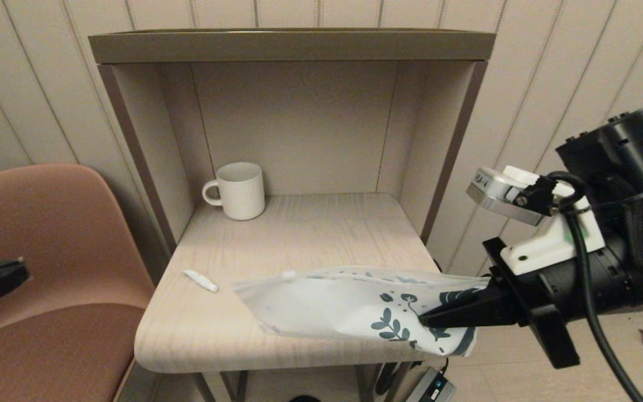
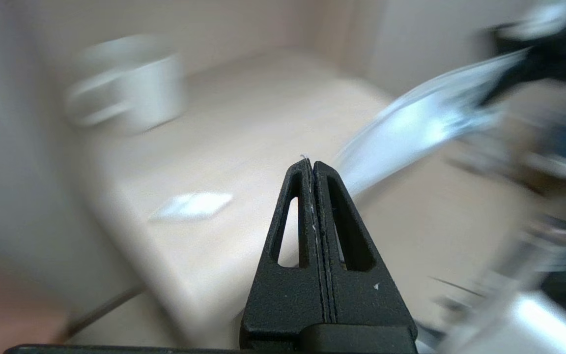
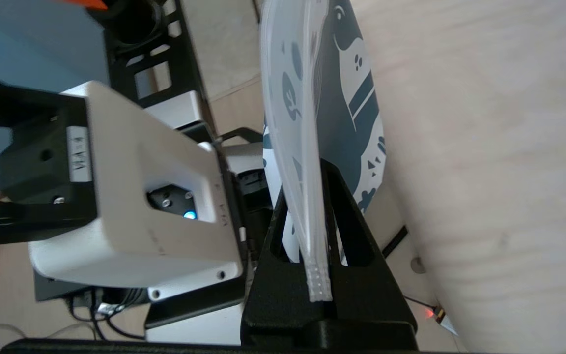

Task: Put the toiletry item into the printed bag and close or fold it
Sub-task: Open the storage bag

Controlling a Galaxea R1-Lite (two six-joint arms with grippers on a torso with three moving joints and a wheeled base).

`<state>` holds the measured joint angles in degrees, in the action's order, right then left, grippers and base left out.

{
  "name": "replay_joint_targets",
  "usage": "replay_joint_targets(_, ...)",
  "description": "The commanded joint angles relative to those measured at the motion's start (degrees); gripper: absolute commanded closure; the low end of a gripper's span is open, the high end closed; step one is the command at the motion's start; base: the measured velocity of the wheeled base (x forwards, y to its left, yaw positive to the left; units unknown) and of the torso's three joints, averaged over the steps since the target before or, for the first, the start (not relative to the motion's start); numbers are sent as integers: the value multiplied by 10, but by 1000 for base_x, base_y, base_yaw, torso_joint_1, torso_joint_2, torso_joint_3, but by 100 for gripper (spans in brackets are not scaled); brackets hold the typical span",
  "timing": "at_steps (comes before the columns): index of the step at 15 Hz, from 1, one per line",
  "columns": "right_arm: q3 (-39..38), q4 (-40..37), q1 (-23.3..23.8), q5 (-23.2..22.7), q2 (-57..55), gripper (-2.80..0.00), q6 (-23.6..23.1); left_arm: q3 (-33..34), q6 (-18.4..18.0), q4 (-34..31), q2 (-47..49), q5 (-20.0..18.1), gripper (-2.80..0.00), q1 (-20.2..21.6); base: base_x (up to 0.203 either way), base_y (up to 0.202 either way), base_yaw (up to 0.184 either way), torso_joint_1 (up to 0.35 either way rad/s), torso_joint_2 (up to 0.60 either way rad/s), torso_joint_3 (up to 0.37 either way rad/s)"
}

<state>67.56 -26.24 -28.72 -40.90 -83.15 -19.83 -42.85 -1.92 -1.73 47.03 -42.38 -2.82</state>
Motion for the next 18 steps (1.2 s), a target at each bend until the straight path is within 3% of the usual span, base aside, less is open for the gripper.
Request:
replay_joint_targets(1,0,-9,-14,-1,-1,0,-2,-75,-14,-1,175,-66,0,-37,0,0,0,0,0,0)
replay_joint_targets(4,2,-19,-18,-1,-3,0,-4,-140,-76,2,281,-117,0,-149,0,0,0,0,0,0)
replay_joint_targets(5,2,-17,-18,-1,-4,0,-6,-151,-110,5,302,-126,-280,-175,0,0,0,0,0,0)
replay_joint_targets(10,4,-4,-14,-2,-7,0,-13,-174,-148,3,343,-130,-280,-258,0,0,0,0,0,0)
replay_joint_targets(18,62,-10,-17,-6,-14,0,-13,-174,-154,14,367,-132,-280,-262,0,0,0,0,0,0)
